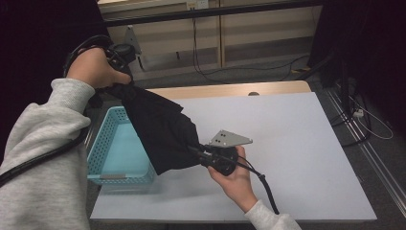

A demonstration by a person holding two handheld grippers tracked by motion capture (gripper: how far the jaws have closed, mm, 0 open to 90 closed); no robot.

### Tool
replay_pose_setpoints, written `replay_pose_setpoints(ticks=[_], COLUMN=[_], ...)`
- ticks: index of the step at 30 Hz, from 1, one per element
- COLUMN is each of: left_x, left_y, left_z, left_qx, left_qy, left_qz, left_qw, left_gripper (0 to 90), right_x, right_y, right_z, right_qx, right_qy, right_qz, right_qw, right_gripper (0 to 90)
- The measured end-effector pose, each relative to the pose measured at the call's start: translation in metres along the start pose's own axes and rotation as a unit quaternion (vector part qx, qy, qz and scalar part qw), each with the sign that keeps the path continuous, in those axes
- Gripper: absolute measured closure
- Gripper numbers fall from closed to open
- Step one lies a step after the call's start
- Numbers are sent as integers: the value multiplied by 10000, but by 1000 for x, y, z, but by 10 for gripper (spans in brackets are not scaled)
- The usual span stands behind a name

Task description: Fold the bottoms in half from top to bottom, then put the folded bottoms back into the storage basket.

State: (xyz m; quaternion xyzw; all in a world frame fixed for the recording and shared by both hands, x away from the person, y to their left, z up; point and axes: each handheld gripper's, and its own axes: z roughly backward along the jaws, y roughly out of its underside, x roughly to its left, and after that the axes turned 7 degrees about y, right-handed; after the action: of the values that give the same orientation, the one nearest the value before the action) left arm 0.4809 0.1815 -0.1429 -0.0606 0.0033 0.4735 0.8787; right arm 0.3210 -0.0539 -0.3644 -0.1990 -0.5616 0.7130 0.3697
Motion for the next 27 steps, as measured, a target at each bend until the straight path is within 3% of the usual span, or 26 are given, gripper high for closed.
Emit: replay_pose_setpoints(ticks=[10,16,27], left_x=[21,30,45], left_y=[6,12,21], left_z=[2,6,16], left_qx=[87,38,-42], left_qy=[137,191,250], left_qz=[316,565,831], left_qw=[9994,9982,9962], left_gripper=[831,833,835], right_x=[9,14,25], right_y=[-5,-10,-15], right_z=[-13,-18,-30], right_qx=[48,47,38], right_qy=[-114,-204,-376], right_qz=[62,62,29], right_qw=[9999,9998,9993], right_gripper=[816,816,816])
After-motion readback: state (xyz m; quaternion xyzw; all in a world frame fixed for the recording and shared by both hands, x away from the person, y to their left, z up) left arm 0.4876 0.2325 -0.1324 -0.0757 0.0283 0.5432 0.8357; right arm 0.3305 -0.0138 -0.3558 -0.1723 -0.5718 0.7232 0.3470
